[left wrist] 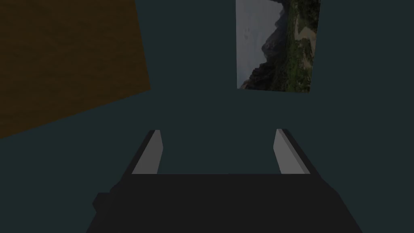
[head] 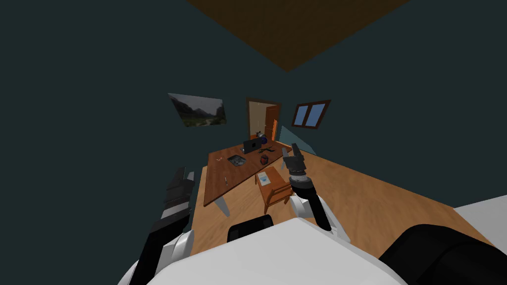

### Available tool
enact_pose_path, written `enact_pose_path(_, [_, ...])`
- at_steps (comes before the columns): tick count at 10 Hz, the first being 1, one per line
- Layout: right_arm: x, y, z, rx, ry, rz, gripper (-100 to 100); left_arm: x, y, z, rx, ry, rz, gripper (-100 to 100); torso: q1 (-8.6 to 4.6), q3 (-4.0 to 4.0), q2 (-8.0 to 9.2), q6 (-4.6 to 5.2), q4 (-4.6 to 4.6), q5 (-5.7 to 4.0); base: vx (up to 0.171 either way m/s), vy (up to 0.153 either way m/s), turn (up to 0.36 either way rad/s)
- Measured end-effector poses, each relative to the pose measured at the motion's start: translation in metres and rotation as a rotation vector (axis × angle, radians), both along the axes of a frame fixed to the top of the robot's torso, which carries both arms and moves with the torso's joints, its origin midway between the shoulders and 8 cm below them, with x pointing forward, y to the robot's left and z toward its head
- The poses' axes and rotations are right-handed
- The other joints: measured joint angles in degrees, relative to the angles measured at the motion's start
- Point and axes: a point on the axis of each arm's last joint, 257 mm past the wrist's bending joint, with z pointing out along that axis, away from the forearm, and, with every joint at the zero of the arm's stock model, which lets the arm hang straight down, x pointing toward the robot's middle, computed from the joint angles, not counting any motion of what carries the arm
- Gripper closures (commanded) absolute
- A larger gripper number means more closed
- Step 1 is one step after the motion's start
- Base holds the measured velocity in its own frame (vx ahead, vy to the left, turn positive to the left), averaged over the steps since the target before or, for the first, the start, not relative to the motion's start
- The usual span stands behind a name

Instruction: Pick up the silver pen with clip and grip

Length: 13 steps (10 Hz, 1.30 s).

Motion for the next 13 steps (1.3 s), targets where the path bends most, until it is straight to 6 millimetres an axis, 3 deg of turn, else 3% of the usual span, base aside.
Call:
enact_pose_path(5, [0.0,0.0,0.0,0.0,0.0,0.0,0,0.022,-0.017,-0.016,0.109,0.091,-0.076,-100,0.17,-0.01,-0.02,0.01,0.0,0.04,0.001,0.034,-0.08])
enact_pose_path(13, [0.0,0.0,0.0,0.0,0.0,0.0,0,0.068,-0.04,-0.074,0.302,0.321,-0.151,-100,0.16,-0.03,-0.04,0.01,-0.01,0.04,0.001,0.049,-0.107])
